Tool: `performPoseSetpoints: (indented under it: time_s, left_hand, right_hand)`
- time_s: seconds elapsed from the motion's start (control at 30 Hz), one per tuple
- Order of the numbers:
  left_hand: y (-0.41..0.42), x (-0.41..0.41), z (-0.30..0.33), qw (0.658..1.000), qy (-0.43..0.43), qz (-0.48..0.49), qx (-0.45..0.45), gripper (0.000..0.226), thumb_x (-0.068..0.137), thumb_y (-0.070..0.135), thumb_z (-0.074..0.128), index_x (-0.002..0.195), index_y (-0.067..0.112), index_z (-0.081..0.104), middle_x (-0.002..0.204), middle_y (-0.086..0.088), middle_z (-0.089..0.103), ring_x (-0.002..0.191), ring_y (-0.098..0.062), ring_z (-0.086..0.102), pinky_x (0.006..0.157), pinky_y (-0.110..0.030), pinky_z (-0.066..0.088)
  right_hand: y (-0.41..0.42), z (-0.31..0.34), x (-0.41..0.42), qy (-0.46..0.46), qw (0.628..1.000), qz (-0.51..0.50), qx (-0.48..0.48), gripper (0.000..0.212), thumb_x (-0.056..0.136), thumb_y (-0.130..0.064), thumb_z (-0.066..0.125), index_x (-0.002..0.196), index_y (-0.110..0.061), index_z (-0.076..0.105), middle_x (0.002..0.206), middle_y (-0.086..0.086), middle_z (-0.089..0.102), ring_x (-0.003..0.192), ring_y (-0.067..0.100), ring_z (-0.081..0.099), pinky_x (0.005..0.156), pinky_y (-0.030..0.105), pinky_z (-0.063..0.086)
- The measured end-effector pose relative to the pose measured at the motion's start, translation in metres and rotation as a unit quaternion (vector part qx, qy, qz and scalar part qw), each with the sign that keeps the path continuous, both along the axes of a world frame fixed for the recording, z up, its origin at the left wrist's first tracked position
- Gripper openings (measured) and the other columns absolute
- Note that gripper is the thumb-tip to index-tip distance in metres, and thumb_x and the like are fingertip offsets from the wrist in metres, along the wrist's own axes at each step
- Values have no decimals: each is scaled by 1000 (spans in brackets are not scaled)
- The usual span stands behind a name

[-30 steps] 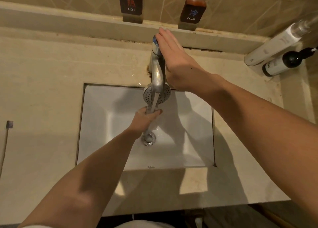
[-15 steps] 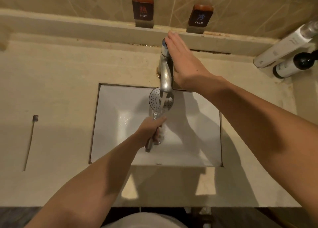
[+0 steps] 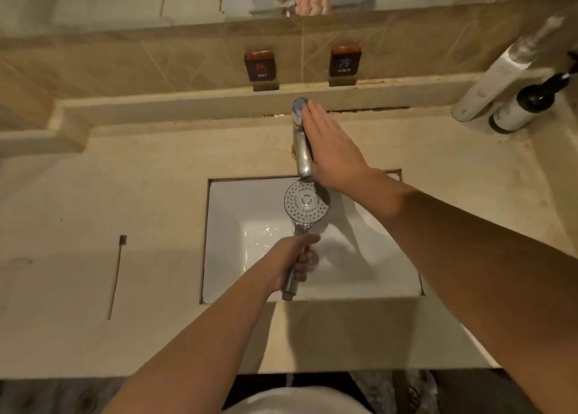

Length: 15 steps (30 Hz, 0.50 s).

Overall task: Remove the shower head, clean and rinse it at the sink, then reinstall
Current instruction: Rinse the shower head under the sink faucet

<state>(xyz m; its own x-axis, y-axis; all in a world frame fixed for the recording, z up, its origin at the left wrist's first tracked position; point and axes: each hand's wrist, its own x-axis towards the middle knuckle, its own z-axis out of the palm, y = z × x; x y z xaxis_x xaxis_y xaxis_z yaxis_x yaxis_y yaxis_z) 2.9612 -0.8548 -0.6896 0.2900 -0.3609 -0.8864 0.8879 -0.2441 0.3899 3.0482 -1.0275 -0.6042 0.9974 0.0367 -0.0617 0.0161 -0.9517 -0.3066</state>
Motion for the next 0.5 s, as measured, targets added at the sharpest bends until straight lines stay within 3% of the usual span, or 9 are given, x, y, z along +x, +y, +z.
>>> performPoseSetpoints:
  time_s: [0.17,0.33,0.5]
  left_hand:
    - [0,-6,20,998,-43,-42,4,31,92,26,66,72,18,45,48,3,34,37,-11,26,39,-18,25]
    - [-13,-25,42,994,-63,-94,-15,29,92,24,67,75,18,44,49,2,34,38,-13,27,40,-19,27]
    - [-22,-61,59,986,-25,-154,-62,29,94,22,66,74,18,45,47,3,33,33,-11,27,37,-16,26]
  right_hand:
    - [-2,-6,-84,12,997,-74,36,91,81,6,54,156,-11,5,164,4,1,150,16,-2,121,39,16]
    - [-19,-21,-185,79,977,-196,29,65,99,-10,37,155,-9,3,164,5,-2,150,16,-3,122,34,11]
    - [-1,-29,-276,117,931,-347,7,59,104,-26,27,156,-10,1,164,4,-4,150,16,-4,122,32,7]
